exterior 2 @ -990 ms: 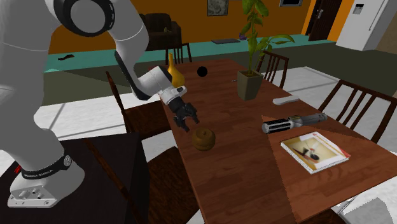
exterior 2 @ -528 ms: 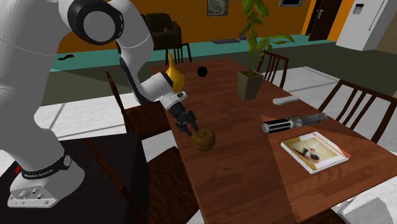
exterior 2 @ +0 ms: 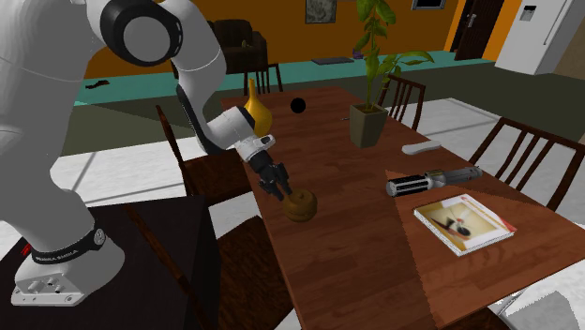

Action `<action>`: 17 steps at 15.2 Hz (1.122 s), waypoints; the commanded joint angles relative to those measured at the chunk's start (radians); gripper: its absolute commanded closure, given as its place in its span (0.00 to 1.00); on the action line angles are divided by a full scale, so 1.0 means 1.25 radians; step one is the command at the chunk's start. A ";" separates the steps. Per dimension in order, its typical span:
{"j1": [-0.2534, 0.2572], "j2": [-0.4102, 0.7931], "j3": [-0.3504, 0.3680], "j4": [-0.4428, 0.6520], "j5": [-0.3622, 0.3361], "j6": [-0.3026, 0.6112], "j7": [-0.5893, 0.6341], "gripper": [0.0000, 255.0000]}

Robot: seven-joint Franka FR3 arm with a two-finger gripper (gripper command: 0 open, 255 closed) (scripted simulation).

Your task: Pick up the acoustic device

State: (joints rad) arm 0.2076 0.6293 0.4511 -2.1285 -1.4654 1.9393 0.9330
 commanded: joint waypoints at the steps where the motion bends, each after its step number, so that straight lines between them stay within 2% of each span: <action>1: -0.001 0.000 -0.001 -0.001 0.000 0.000 0.000 1.00; 17: -0.039 -0.161 0.047 -0.056 0.094 0.004 -0.106 1.00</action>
State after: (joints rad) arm 0.1605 0.4346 0.5076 -2.1968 -1.3514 1.9446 0.8052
